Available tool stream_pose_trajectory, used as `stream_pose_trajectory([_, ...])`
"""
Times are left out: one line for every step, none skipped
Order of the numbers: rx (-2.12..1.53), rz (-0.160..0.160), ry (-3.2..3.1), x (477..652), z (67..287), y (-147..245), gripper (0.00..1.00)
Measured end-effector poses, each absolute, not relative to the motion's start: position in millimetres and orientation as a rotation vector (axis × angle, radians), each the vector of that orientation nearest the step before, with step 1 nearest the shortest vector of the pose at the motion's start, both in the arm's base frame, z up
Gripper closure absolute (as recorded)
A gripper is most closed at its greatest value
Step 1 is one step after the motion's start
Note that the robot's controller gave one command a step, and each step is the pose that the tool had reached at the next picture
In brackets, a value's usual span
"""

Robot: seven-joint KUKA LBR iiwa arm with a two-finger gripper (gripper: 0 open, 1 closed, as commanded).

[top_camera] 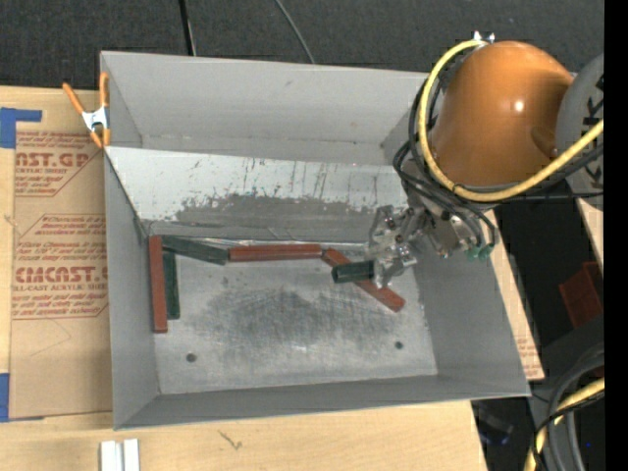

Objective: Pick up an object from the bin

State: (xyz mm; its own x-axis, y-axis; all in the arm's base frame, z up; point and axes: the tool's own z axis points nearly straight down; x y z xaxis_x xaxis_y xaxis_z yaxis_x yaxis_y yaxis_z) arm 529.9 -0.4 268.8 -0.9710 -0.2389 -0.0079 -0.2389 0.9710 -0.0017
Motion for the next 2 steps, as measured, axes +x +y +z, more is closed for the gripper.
stream_pose_trajectory([-0.377, 0.001, 3.116, 529.7, 265.0, -0.5, 0.0])
stream_pose_trajectory([-0.377, 0.001, 3.116, 529.7, 265.0, -0.6, 0.0])
